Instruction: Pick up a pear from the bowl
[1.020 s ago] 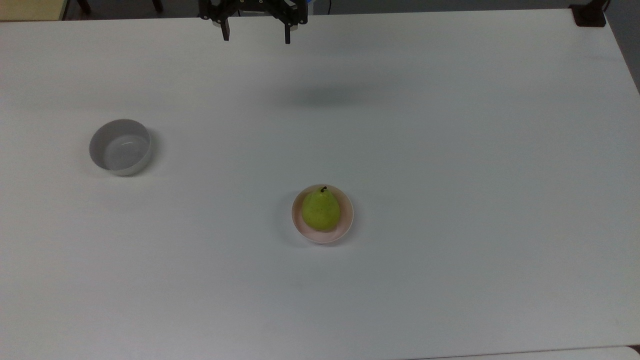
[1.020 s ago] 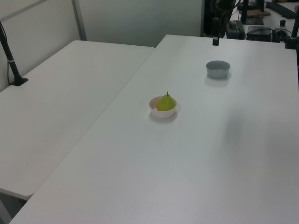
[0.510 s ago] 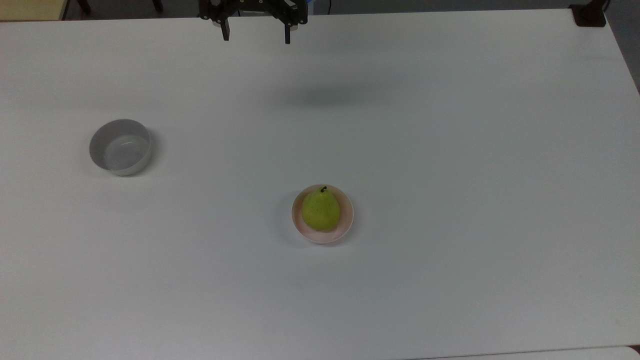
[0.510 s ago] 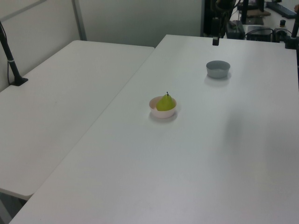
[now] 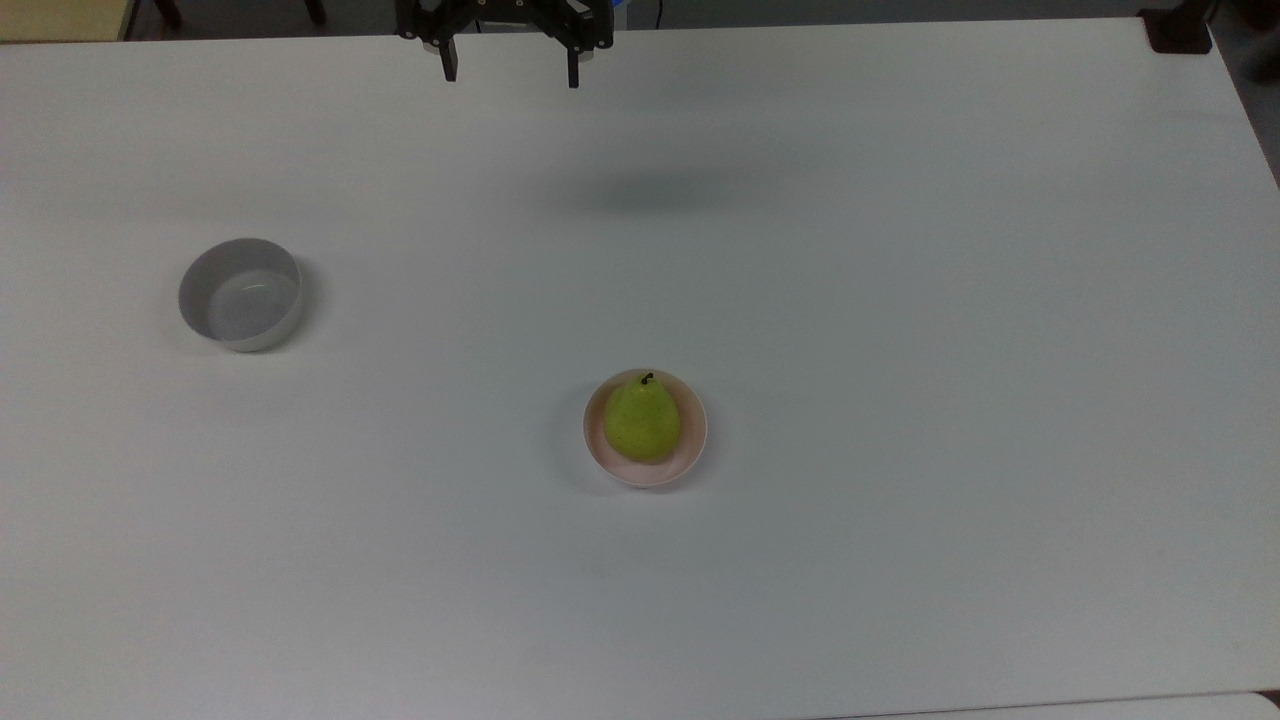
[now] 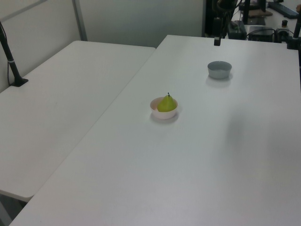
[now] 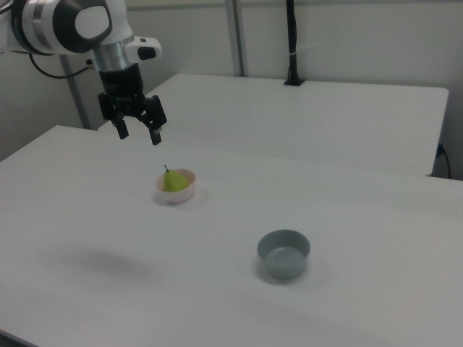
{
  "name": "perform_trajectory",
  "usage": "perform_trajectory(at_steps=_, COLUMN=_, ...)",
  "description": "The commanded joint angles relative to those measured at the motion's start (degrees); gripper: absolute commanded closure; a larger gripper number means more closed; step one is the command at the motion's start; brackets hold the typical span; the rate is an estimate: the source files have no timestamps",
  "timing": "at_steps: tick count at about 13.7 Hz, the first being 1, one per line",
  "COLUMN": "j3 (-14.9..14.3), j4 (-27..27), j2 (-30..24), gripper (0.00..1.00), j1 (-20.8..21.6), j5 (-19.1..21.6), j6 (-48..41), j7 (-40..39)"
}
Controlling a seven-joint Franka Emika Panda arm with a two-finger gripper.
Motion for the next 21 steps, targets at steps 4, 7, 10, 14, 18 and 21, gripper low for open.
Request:
perform_trajectory(at_steps=4, j3=-0.41, j4=-0.66, j2=0.16, gripper=0.0, j1=0.47, j5=0.93, j6=1.32, j7=-1.02)
perform_trajectory(at_steps=7, j3=-0.06, j4=-0.57, j2=1.92, gripper=0.0, j1=0.73, j5=1.11, j6=5.44, j7=-0.94)
perform_trajectory(at_steps=10, j3=0.03, j4=0.21, j2=6.13, gripper=0.0, j1=1.96, j5=1.2, j6=11.4, j7=-0.94)
perform_trajectory(at_steps=14, j3=0.03, j4=1.88, j2=13.16, gripper=0.0, j1=4.58, j5=0.49, j6=21.34, j7=-0.24)
perform_trajectory(at_steps=18, j3=0.03, j4=1.97, j2=18.43, gripper=0.0, j1=5.47, j5=0.32, j6=26.35, j7=-0.23)
perform_trajectory(at_steps=21, j3=0.03, j4=1.97, j2=22.48, gripper=0.0, j1=7.67, j5=-0.47, j6=31.81, j7=-0.23)
